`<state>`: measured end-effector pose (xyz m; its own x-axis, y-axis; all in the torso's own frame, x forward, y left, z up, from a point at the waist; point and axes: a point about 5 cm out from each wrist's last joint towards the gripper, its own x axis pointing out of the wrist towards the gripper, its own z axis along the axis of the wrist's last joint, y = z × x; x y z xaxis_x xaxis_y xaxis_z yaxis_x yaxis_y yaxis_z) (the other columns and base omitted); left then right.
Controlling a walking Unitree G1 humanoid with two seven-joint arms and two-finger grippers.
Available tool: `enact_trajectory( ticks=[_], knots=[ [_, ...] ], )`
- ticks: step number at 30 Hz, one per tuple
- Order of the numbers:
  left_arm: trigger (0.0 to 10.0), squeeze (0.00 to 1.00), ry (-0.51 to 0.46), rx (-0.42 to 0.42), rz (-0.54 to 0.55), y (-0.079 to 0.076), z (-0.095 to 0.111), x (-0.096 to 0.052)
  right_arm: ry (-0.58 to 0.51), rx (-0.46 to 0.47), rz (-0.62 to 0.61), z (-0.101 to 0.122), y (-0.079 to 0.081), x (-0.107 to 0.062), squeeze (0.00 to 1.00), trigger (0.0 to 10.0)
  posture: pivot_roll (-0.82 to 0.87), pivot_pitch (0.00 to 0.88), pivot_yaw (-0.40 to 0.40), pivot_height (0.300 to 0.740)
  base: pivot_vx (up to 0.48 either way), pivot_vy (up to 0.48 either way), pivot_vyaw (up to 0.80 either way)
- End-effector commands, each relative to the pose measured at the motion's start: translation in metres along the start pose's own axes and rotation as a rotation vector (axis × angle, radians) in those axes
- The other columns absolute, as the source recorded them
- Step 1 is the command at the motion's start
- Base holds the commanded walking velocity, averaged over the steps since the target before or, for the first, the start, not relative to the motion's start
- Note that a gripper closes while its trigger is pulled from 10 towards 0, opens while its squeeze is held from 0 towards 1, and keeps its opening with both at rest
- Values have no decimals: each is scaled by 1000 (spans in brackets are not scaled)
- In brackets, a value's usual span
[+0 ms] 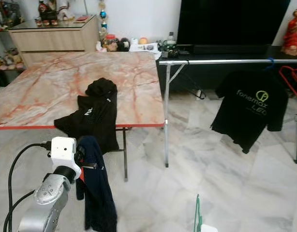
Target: Hang hanger
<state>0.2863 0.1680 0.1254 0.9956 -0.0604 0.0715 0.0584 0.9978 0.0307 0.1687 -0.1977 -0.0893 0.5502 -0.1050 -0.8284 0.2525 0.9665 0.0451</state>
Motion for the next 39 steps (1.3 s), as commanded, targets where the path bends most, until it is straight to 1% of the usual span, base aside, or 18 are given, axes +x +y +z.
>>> enact_trajectory(
  ticks=[1,16,18,19,20,21,22,23,24,27,28,29,30,31,32,33,37,39],
  knots=[
    [10000,0,-43,1,-18,-4,10,2,7,5,-3,-2,-1,0,0,10000,57,0,46,740,480,0,0],
    [10000,0,-59,12,-27,-5,16,1,26,-4,-3,-7,-7,-2,0,10000,72,0,36,740,480,0,0],
    [10000,0,-105,13,-30,-2,30,6,27,-5,-6,-7,-10,-2,0,10000,75,0,35,740,480,0,0],
    [10000,0,-159,33,-53,-3,48,14,26,-5,-8,-6,-13,-2,0,10000,89,0,23,740,480,0,0],
    [10000,0,-159,33,-53,-3,48,14,26,-5,-8,-6,-13,-2,0,10000,89,0,23,740,480,0,0],
    [10000,0,-244,57,-80,-2,75,26,25,-7,-10,-4,-16,-2,0,10000,91,0,19,740,480,0,0],
    [10000,0,-244,57,-80,-2,75,26,25,-7,-10,-4,-16,-2,0,10000,91,0,19,740,480,0,0],
    [10000,0,-352,87,-120,-3,112,41,24,-9,-12,-3,-19,-2,0,10000,98,0,18,740,480,0,0],
    [10000,0,-352,87,-120,-3,112,41,24,-9,-12,-3,-19,-2,0,10000,98,0,18,740,480,0,0],
    [10000,0,-493,140,-177,-8,162,60,26,-14,-13,-2,-21,-2,0,10000,101,0,22,740,480,0,0],
    [10000,0,-554,147,-200,-12,185,66,28,-23,-11,-1,-21,-2,0,10000,100,0,23,740,480,0,0],
    [10000,0,-554,147,-200,-12,185,66,28,-23,-11,-1,-21,-2,0,10000,100,0,23,740,480,0,0],
    [10000,0,-576,148,-208,-15,194,69,28,-24,-9,-1,-21,-2,0,10000,97,0,25,740,480,0,0],
    [10000,0,-592,177,-207,-19,206,76,31,-19,-11,-3,-19,-2,0,10000,100,0,26,740,480,0,0],
    [10000,0,-589,183,-203,-20,207,80,33,-17,-11,-4,-18,-2,0,10000,100,0,26,740,480,0,0],
    [10000,0,-575,192,-199,-20,207,85,37,-17,-9,-6,-15,-2,0,10000,99,0,26,740,480,0,0],
    [10000,0,-532,207,-190,-20,201,90,43,-19,-8,-8,-12,-2,0,10000,98,0,27,740,418,0,0],
    [10000,0,-457,181,-230,-24,186,93,45,-16,-5,-10,-9,-2,0,10000,97,0,28,740,259,0,0]
  ],
)
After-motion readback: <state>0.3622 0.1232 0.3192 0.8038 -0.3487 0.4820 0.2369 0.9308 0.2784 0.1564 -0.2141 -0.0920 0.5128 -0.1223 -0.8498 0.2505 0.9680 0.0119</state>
